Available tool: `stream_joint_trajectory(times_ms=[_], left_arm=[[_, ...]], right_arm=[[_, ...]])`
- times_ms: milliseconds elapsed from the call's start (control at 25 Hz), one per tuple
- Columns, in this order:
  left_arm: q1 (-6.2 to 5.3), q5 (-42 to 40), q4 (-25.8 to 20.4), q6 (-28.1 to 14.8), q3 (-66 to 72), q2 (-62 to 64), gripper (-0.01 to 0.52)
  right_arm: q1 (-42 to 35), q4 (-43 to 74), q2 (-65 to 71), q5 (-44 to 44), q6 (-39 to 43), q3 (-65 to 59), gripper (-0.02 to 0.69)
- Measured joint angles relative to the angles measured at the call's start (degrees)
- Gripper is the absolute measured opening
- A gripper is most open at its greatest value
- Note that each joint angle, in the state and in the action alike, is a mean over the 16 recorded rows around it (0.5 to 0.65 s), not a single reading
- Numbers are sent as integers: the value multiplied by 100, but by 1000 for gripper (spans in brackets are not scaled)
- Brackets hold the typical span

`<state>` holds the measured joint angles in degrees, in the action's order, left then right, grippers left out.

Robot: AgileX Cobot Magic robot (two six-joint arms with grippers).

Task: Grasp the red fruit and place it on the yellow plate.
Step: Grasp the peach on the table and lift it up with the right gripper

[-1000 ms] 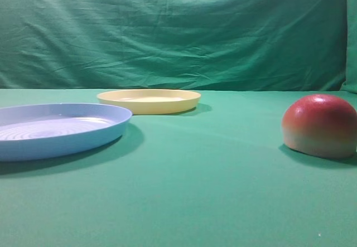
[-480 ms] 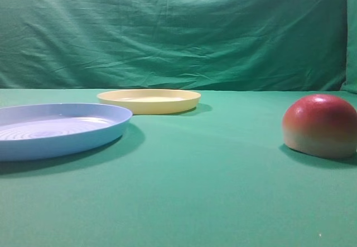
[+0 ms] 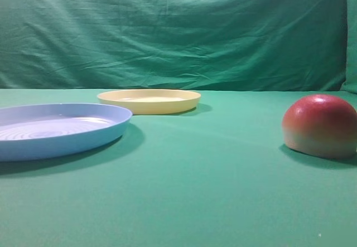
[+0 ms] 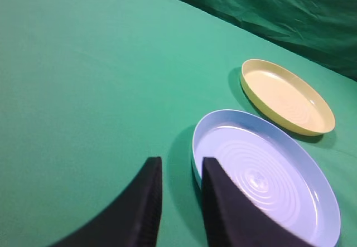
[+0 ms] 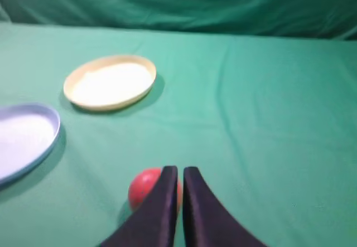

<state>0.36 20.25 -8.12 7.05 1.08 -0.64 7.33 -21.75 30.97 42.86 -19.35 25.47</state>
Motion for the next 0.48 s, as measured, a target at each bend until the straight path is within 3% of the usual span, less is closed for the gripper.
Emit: stream_joint_trajectory(times_ms=[480], left_arm=[[0, 0, 0, 0, 0, 0, 157]], right_arm=[[337, 10, 2188, 381, -644, 879, 0]])
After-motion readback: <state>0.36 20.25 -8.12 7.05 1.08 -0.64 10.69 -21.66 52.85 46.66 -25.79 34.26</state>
